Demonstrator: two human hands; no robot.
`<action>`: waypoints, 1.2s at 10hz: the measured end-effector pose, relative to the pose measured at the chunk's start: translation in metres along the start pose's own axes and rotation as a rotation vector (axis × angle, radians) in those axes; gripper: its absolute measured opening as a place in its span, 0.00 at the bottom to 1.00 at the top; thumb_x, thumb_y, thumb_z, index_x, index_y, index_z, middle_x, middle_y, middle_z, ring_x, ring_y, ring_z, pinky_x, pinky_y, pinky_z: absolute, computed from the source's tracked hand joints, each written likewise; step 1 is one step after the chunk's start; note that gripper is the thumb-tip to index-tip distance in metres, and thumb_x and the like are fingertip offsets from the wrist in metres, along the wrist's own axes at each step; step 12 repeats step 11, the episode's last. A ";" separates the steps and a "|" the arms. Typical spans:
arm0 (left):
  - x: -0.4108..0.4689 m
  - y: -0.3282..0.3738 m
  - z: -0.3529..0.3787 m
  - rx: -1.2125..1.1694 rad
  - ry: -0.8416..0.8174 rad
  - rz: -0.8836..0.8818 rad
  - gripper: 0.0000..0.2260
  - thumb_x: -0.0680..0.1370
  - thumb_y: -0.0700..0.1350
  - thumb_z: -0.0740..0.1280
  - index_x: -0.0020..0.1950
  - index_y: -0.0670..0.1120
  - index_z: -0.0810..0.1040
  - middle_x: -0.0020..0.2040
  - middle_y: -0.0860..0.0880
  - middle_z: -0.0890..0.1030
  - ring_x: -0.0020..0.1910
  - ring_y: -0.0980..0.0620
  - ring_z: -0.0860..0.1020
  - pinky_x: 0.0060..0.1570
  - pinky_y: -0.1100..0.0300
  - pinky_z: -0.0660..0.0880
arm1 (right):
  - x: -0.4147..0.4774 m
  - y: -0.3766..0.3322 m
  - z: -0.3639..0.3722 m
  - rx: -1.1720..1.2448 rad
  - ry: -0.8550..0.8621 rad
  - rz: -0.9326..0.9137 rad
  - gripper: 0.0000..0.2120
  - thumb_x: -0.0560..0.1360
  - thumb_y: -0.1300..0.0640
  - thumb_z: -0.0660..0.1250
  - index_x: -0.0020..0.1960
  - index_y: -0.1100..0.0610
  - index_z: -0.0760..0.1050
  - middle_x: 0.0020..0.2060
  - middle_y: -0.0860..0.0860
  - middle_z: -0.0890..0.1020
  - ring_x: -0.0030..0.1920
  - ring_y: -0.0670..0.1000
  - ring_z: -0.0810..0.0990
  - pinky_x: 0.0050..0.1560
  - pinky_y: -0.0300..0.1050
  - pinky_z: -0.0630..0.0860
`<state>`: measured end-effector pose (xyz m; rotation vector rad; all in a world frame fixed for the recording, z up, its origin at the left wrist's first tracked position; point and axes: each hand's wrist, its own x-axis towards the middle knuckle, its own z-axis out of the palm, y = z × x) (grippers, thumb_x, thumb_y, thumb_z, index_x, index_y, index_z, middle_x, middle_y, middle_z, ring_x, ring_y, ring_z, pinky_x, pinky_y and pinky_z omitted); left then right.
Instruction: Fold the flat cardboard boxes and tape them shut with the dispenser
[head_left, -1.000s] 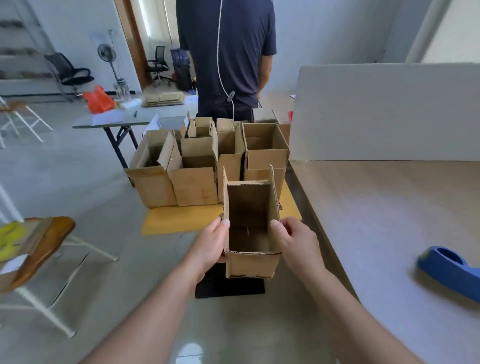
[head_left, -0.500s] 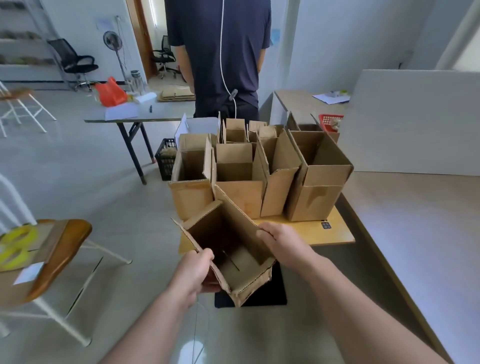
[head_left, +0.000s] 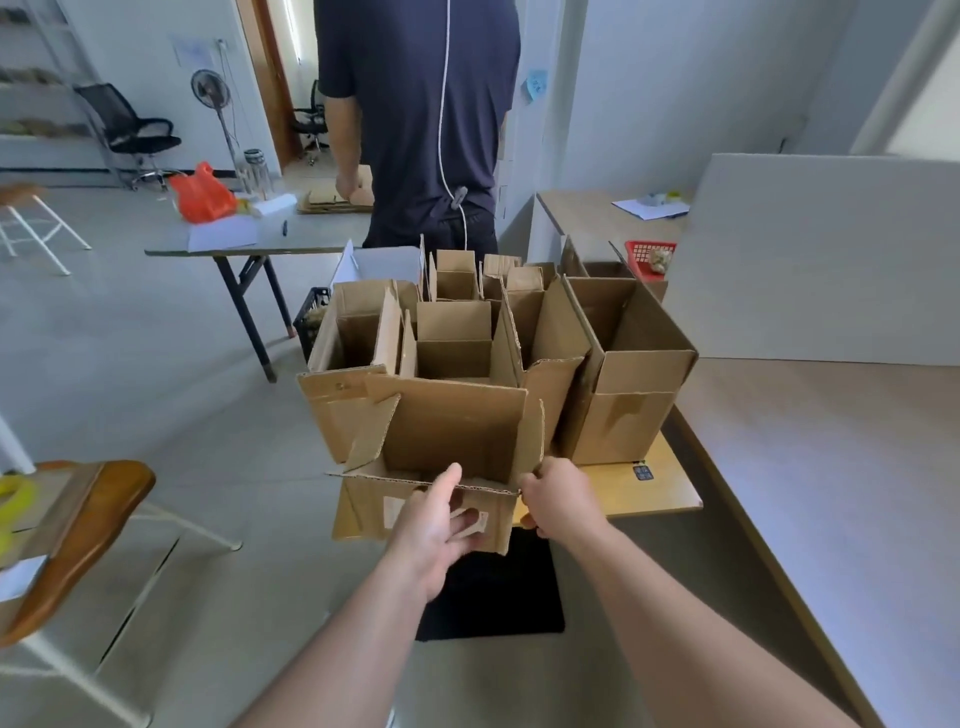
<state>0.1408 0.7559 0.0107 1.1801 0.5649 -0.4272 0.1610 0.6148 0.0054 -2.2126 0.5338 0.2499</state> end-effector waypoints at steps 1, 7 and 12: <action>0.005 0.010 -0.019 0.015 0.051 0.023 0.24 0.80 0.52 0.64 0.73 0.46 0.65 0.67 0.42 0.70 0.60 0.42 0.76 0.62 0.44 0.74 | 0.012 -0.001 -0.008 0.073 0.015 -0.017 0.04 0.80 0.58 0.59 0.51 0.55 0.73 0.44 0.52 0.79 0.42 0.52 0.83 0.43 0.48 0.83; 0.030 0.028 -0.065 0.433 0.070 0.208 0.35 0.74 0.54 0.72 0.74 0.45 0.58 0.62 0.47 0.74 0.52 0.48 0.79 0.58 0.47 0.77 | 0.010 0.013 -0.010 0.403 0.041 -0.093 0.18 0.81 0.45 0.54 0.61 0.56 0.70 0.53 0.53 0.77 0.55 0.55 0.79 0.54 0.52 0.79; 0.024 0.027 -0.067 0.430 -0.012 0.250 0.29 0.74 0.52 0.72 0.70 0.45 0.62 0.64 0.47 0.75 0.49 0.51 0.78 0.58 0.48 0.76 | -0.021 0.009 0.002 0.184 0.059 -0.152 0.28 0.78 0.41 0.60 0.71 0.57 0.65 0.66 0.52 0.74 0.66 0.52 0.72 0.56 0.44 0.73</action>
